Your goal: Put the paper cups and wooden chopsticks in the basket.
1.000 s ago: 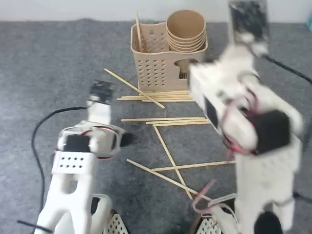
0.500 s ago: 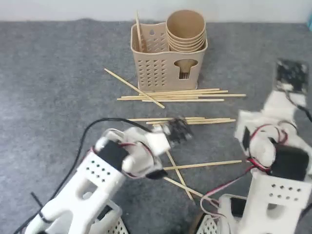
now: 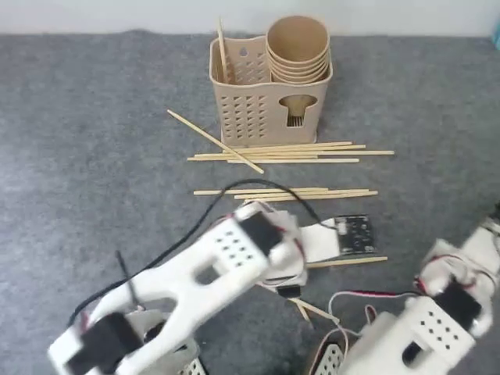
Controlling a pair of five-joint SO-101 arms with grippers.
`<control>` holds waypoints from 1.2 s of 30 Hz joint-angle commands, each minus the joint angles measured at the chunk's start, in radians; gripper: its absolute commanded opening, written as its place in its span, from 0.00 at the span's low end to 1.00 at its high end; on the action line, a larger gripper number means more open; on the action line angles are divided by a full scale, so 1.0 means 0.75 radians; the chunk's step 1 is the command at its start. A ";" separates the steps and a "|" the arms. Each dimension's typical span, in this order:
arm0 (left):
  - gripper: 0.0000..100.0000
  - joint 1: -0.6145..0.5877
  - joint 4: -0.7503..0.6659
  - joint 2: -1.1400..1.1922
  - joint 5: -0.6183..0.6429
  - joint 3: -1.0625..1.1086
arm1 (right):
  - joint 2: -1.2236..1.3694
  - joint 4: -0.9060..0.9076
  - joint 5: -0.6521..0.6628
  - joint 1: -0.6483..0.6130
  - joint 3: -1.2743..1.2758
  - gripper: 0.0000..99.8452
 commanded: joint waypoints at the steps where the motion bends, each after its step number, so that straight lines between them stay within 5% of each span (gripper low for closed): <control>1: 0.28 -0.002 -0.121 0.151 -0.016 -0.116 | -0.030 -0.171 0.010 0.257 -0.006 0.10; 6: 0.28 -0.074 -0.227 0.299 -0.014 -0.116 | -0.030 -0.351 0.012 0.404 0.059 0.10; 18: 0.28 -0.080 -0.372 0.556 -0.006 -0.130 | -0.030 -0.441 -0.027 0.447 0.068 0.10; 25: 0.06 -0.074 -0.376 0.554 -0.016 -0.142 | -0.036 -0.435 -0.029 0.453 0.068 0.10; 36: 0.03 -0.080 -0.018 0.550 0.039 -0.398 | -0.042 -0.433 -0.025 0.455 0.072 0.10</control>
